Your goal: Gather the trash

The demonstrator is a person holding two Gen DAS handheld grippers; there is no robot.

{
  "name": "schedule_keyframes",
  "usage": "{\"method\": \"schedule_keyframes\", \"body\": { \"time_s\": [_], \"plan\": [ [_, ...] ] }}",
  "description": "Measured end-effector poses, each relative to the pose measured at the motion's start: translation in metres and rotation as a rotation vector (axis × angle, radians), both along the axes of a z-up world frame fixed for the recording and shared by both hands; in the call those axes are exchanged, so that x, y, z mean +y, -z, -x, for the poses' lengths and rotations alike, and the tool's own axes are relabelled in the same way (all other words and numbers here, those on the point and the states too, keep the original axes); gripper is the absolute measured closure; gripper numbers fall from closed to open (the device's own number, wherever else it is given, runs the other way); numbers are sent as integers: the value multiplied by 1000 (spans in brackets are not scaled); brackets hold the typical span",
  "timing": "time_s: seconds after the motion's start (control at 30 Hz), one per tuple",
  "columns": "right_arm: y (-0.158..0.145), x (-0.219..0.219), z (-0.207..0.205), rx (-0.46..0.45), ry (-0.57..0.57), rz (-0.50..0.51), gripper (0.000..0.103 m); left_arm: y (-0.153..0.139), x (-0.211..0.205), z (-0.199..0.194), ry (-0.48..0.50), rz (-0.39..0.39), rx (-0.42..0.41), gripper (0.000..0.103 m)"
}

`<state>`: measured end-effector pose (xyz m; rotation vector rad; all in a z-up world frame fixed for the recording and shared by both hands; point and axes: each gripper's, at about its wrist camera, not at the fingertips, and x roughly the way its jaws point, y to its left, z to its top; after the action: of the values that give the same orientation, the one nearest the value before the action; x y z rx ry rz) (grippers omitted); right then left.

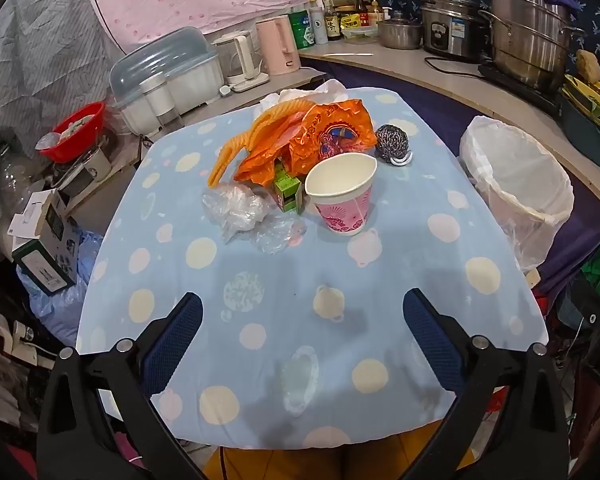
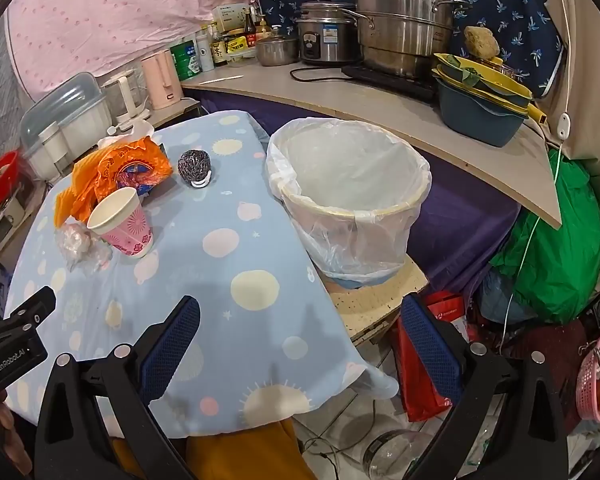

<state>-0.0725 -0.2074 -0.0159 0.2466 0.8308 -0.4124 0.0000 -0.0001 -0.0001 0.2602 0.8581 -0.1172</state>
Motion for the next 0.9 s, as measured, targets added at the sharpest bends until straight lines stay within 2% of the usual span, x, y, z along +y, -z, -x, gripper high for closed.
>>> {"method": "schedule_keyframes", "body": {
  "time_s": [0.37, 0.9],
  "plan": [
    [-3, 4, 6, -16, -10, 7, 7, 5, 5, -3, -6, 8, 18, 7],
    [2, 4, 0, 11, -22, 15, 7, 7, 9, -3, -19, 13, 30, 7]
  ]
}}
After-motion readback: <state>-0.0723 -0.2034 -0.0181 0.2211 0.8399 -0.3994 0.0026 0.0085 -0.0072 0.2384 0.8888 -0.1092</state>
